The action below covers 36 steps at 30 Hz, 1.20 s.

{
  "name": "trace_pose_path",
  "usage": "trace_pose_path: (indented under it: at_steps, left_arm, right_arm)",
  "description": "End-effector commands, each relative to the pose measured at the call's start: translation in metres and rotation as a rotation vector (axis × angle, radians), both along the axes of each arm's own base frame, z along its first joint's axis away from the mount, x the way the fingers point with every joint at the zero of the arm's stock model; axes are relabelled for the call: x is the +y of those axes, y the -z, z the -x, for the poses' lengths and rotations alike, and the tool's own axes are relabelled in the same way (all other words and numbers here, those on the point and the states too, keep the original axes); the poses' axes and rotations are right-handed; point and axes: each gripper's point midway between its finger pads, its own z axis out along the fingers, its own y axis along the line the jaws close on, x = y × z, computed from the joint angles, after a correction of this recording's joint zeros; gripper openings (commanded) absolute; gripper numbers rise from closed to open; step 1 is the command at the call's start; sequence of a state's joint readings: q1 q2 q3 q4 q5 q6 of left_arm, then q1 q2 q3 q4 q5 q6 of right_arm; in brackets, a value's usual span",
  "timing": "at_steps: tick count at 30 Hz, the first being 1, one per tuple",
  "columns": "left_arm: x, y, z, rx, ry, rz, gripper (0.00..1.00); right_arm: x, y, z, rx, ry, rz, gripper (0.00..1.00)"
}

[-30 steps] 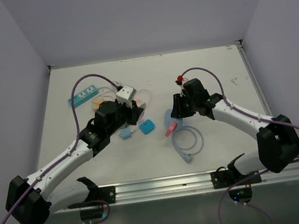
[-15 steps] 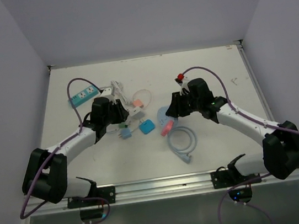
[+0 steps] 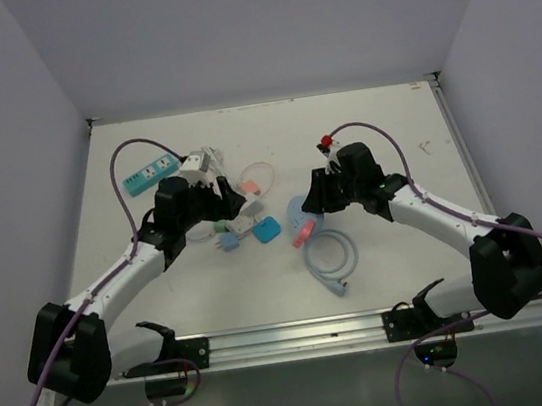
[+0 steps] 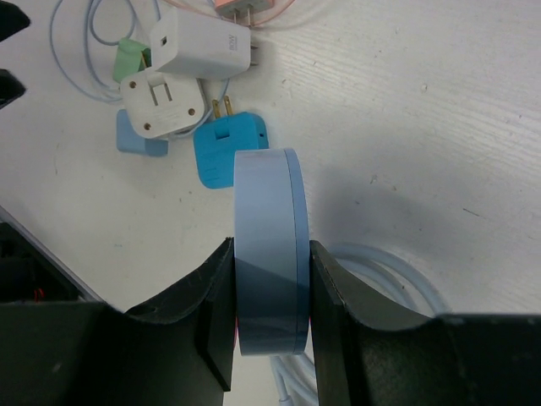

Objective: Pull the plug off the socket

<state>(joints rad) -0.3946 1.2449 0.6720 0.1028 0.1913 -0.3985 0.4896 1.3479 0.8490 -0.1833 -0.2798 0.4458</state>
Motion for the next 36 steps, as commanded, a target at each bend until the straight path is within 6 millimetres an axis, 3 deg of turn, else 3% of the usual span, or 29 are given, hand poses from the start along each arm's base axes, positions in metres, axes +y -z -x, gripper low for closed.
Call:
trace_pose_path:
  at_steps: [1,5,10,15,17,18,23,31,36]
  left_arm:
    - [-0.022,-0.032,0.012,-0.123,0.132,0.005,0.77]
    - [-0.055,-0.056,0.033,-0.23,0.221,-0.019,0.78]
    - [-0.106,-0.071,0.068,-0.332,0.368,-0.058,0.79]
    - [-0.153,-0.063,0.095,-0.374,0.501,-0.139,0.79]
    - [-0.162,-0.047,0.097,-0.359,0.509,-0.196,0.79]
    - [-0.17,-0.049,0.101,-0.374,0.524,-0.21,0.79]
    - [-0.181,-0.036,0.095,-0.378,0.516,-0.251,0.69]
    - [-0.172,-0.022,0.074,-0.397,0.43,-0.337,0.52]
    - [-0.163,-0.021,0.066,-0.378,0.421,-0.33,0.51]
  right_arm:
    - [0.003,-0.018,-0.012,-0.027,0.027,-0.012,0.0]
    - [-0.001,-0.012,-0.015,-0.003,0.047,0.021,0.0]
    - [-0.003,-0.006,-0.015,0.023,0.061,0.045,0.0]
    - [-0.006,-0.005,-0.016,0.034,0.074,0.062,0.0]
    - [-0.007,-0.005,-0.015,0.038,0.073,0.064,0.0]
    - [-0.006,-0.006,-0.014,0.039,0.074,0.061,0.0]
    - [-0.005,-0.01,-0.011,0.031,0.061,0.05,0.0]
    - [-0.007,-0.016,-0.006,0.0,0.036,0.039,0.0]
    - [-0.005,-0.018,-0.005,-0.007,0.019,0.034,0.0]
